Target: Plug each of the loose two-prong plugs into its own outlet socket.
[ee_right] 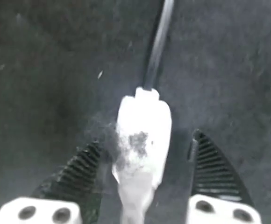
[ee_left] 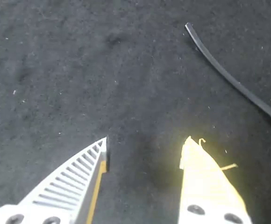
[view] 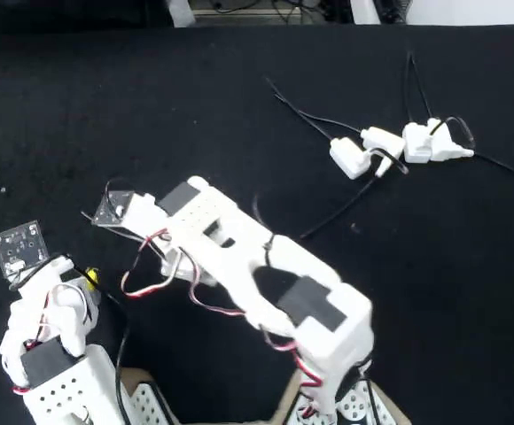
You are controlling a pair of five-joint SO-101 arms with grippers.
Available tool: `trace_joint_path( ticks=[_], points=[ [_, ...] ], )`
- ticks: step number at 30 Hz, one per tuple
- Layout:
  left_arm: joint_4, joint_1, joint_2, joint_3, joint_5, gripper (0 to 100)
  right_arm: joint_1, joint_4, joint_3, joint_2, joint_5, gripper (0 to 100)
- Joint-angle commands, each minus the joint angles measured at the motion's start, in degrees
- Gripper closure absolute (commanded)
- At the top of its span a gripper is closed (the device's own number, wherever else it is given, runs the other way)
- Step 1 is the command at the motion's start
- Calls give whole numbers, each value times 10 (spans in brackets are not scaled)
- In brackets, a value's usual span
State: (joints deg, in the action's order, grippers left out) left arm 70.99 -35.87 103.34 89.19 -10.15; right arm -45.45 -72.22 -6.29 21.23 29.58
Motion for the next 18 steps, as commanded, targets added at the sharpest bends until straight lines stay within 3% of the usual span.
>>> trace_joint_path(
  ticks=[1,3,5,10,18],
  points=[
    [-1,-8,-3,-32,8,743,-4,8,50,24,5,764],
    [-1,-8,-3,-32,8,743,-4,7,52,38,19,842],
    [-1,-8,-3,-32,8,743,4,7,53,47,26,996],
    [-1,-8,-3,-30,8,743,103,8,55,2,25,989],
    [-1,-7,-3,-29,8,743,367,27,55,-131,23,988]
  ],
)
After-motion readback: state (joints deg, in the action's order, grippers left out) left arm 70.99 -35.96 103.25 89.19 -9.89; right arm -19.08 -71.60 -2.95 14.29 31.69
